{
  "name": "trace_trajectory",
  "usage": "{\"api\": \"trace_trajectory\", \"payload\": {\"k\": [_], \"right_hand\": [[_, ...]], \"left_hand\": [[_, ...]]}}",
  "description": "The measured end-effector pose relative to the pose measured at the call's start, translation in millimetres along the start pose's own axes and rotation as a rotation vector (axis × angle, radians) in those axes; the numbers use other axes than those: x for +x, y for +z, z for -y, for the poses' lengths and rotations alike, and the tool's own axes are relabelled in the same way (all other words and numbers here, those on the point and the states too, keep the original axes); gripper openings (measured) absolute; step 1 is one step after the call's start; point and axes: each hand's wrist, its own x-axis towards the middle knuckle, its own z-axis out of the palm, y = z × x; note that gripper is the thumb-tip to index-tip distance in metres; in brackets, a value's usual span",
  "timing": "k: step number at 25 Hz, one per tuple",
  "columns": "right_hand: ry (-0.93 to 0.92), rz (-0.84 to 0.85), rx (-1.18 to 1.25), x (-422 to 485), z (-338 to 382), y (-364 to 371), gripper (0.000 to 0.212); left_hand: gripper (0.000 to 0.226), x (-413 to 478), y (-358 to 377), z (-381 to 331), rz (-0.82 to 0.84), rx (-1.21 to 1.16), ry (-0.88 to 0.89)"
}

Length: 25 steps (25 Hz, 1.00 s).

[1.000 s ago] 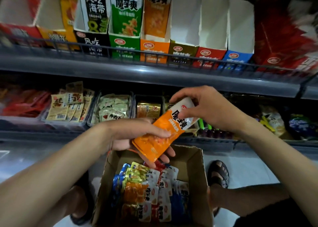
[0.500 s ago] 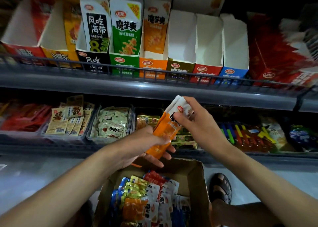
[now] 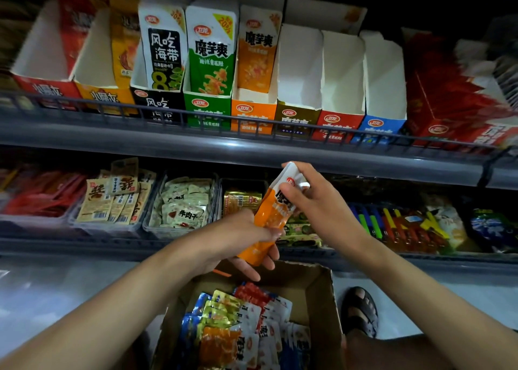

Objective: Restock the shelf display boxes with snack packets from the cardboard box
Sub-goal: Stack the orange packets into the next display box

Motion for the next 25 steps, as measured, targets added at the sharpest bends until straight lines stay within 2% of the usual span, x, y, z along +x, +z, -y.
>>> {"api": "trace_trajectory", "payload": {"k": [3, 9, 11, 14, 18, 21, 23, 25], "right_hand": [[-0.018, 0.005, -0.034, 0, 0, -2, 0.035], [-0.024, -0.002, -0.124, -4, 5, 0, 0.046], [-0.011, -0.021, 0.02, -4, 10, -4, 0.046], [0.128, -0.075, 0.41, -3, 22, -18, 0.051], [0.229, 0.071, 0.571, -2, 36, -34, 0.032], [0.205, 0.077, 0.605, 4, 50, -42, 0.026], [0.144, 0.058, 0.551, 12, 62, -48, 0.019], [0.076, 0.011, 0.516, 24, 78, -54, 0.011]], "left_hand": [[0.029, -3, -5, -3, 0.06, 0.009, -0.008], [0.027, -1, -6, -2, 0.059, 0.049, 0.031], [0.027, -1, -8, -6, 0.071, 0.038, 0.078], [0.028, -5, -15, -20, 0.114, -0.015, 0.155], [0.032, -12, -26, -39, 0.235, -0.044, 0.137], [0.032, -17, -32, -52, 0.277, -0.033, 0.162], [0.032, -20, -34, -61, 0.245, -0.053, 0.211], [0.033, -20, -35, -72, 0.122, -0.117, 0.281]]}}
